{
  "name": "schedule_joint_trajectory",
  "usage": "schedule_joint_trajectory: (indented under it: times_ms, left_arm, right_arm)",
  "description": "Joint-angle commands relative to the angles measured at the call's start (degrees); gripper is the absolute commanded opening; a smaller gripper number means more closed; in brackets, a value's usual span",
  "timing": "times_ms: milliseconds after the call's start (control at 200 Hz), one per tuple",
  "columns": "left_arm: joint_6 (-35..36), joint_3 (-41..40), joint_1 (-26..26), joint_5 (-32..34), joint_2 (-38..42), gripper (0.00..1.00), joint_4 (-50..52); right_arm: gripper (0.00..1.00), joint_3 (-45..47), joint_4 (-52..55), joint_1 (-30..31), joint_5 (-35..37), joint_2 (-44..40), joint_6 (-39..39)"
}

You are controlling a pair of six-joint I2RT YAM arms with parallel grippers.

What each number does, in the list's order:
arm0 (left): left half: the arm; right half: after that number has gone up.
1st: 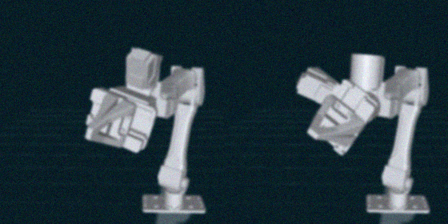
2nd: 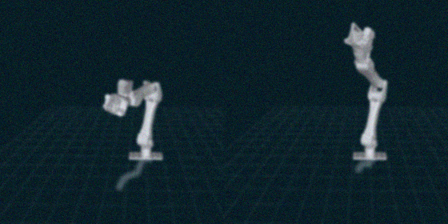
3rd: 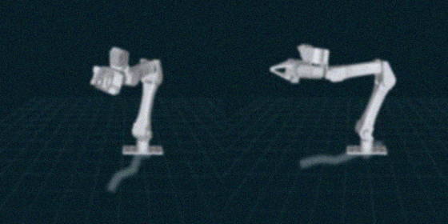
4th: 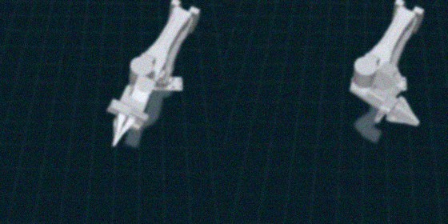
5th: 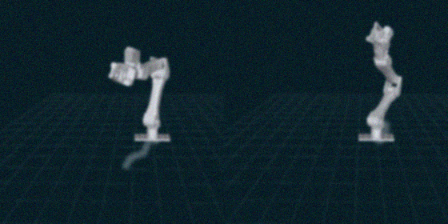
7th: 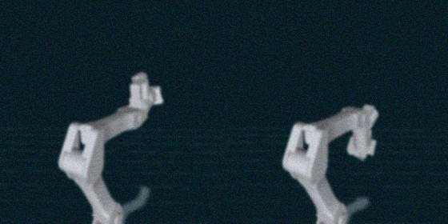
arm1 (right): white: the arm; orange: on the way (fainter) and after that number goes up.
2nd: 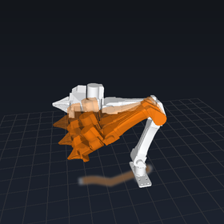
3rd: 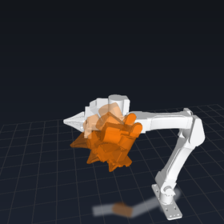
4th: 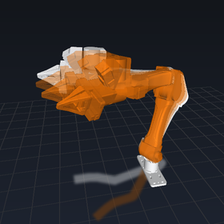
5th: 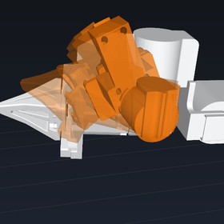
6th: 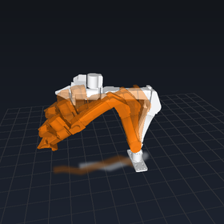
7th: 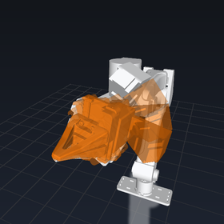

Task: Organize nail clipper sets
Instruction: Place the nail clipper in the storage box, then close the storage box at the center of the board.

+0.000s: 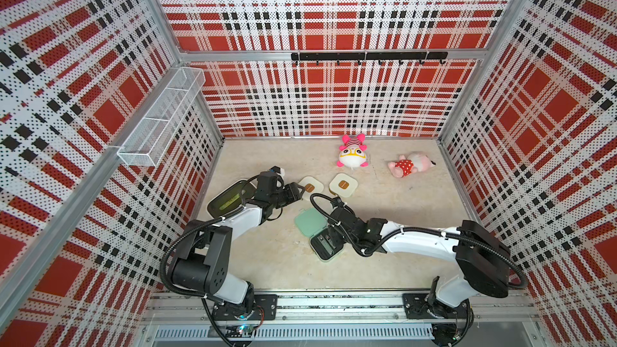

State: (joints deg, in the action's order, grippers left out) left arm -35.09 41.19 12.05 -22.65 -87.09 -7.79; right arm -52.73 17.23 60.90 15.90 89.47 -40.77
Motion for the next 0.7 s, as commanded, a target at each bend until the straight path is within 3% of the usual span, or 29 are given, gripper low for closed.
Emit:
schedule_joint_trajectory:
  times_ms: [0,421,691]
  left_arm:
    - [0.08,-2.09,-0.63,-2.23,-0.80,0.62,-2.97]
    - [-4.10,-10.21,-0.43,-5.22,-4.58,0.61,-16.06]
    - [-3.73,-13.54,-0.97,-9.40,-6.87,0.60,-23.75]
  right_arm:
    - [0.40,2.44,4.26,1.43,1.78,-2.55,-7.59]
    - [0.32,12.79,2.27,7.25,1.44,-4.70,-20.97]
    - [0.34,12.85,-0.90,7.21,0.21,-2.08,-22.58]
